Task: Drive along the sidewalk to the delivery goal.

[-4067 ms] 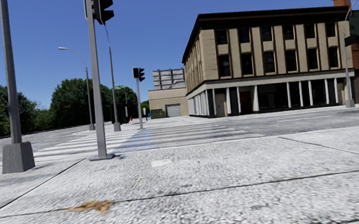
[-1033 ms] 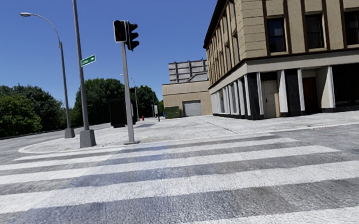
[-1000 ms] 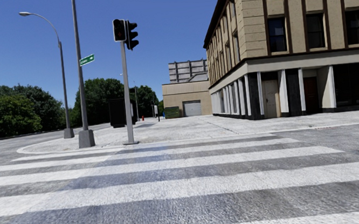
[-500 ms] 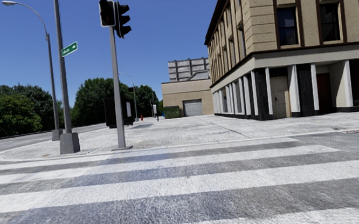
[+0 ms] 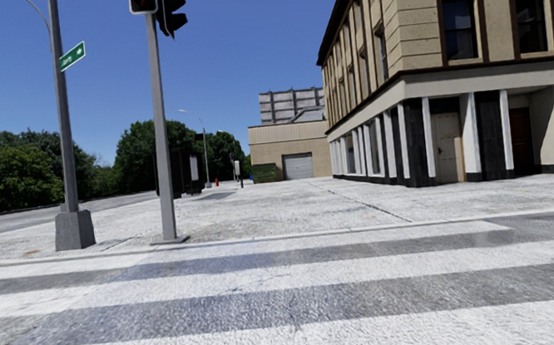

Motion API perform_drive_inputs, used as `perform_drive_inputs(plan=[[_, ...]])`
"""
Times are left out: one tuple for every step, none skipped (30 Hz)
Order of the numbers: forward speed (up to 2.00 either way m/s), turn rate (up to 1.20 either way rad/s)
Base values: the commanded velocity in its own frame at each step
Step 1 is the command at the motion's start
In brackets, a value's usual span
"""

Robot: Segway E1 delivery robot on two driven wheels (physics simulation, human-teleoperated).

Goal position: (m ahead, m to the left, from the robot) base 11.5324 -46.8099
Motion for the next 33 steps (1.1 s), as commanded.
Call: perform_drive_inputs(plan=[[1.71, -0.09], [1.71, -0.09], [1.71, -0.14], [1.7, -0.23], [1.7, -0.26], [1.7, -0.26], [1.7, -0.28], [1.7, -0.28], [1.7, -0.29], [1.7, -0.29], [1.7, -0.29], [1.7, -0.33], [1.7, -0.41], [1.7, -0.41], [1.7, -0.46], [1.7, -0.47], [1.7, -0.47], [1.7, -0.47], [1.7, -0.47], [1.7, -0.47], [1.7, -0.47], [1.7, -0.47], [1.7, -0.47], [1.7, -0.47], [1.7, -0.47], [1.7, -0.47], [1.7, -0.47], [1.7, -0.47], [1.7, -0.47], [1.7, -0.47], [1.7, -0.47], [1.7, -0.48], [1.7, -0.48]])
